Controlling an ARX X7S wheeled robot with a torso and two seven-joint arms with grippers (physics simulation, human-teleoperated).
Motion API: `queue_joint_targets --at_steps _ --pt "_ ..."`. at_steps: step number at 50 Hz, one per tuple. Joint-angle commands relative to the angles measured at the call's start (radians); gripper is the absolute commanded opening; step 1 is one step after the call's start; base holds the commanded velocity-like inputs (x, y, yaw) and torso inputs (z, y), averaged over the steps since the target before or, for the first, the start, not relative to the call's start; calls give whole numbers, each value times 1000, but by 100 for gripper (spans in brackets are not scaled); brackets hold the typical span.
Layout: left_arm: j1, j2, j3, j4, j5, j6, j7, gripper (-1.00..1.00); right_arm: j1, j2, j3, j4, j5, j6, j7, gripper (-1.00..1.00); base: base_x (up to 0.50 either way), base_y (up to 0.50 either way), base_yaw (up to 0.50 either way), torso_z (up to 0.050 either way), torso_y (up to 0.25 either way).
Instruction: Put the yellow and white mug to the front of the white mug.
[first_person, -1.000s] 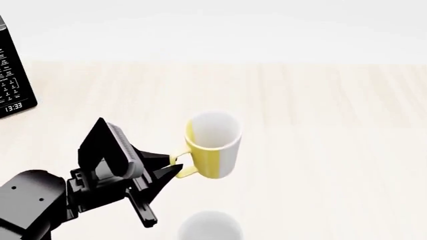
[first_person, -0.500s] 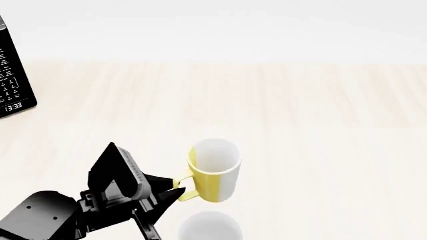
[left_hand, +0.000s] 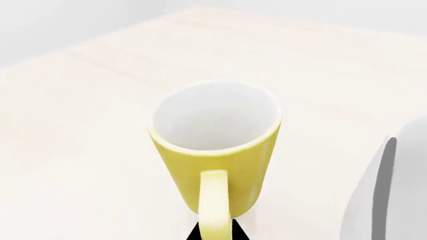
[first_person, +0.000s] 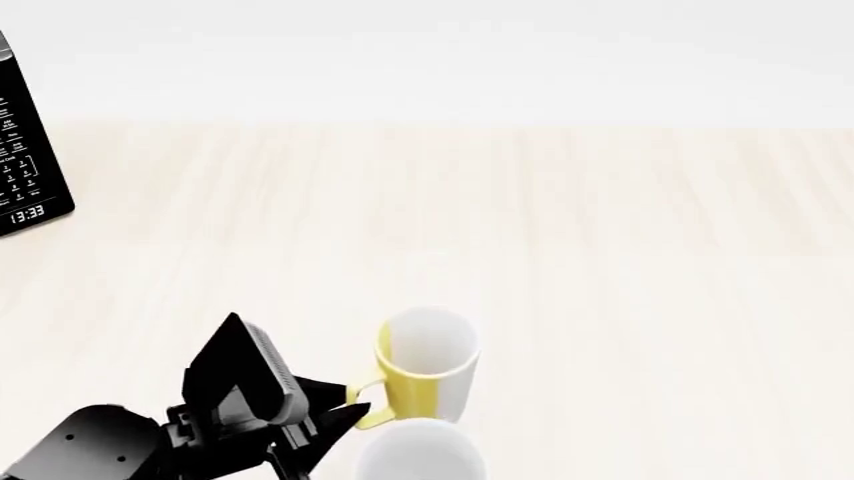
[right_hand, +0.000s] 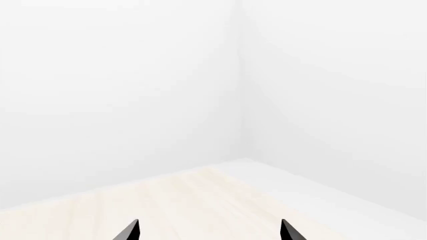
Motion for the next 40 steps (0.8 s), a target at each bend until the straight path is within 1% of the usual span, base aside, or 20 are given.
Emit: queue_joint_targets --at_steps 1,11,19,24,27,28,29,34,40 --pt "-9 19 4 -75 5 49 11 -100 0 3 -4 -1 -2 -1 3 100 0 0 0 0 0" --pt "-23 37 6 -135 10 80 14 -100 1 6 -5 -1 2 -2 4 100 0 0 0 0 0" --pt "-53 67 1 -252 12 138 26 -100 0 7 -6 -1 1 -3 6 100 0 0 0 0 0" --pt "-53 66 1 -249 11 138 28 -100 -1 8 -7 0 1 -4 7 100 0 0 0 0 0" --pt "-49 62 6 -234 17 132 14 -100 1 9 -8 1 2 -3 8 100 0 0 0 0 0" --pt "-45 60 9 -229 27 143 -13 -100 1 10 -8 1 2 -2 8 100 0 0 0 0 0" --pt "-50 63 4 -237 18 135 -7 100 1 10 -9 1 2 -3 8 100 0 0 0 0 0" --pt "-53 66 2 -253 14 144 7 100 0 11 -9 1 1 -5 9 100 0 0 0 0 0" --pt "-48 58 -3 -226 1 118 16 100 3 12 -13 3 -1 -4 10 100 0 0 0 0 0"
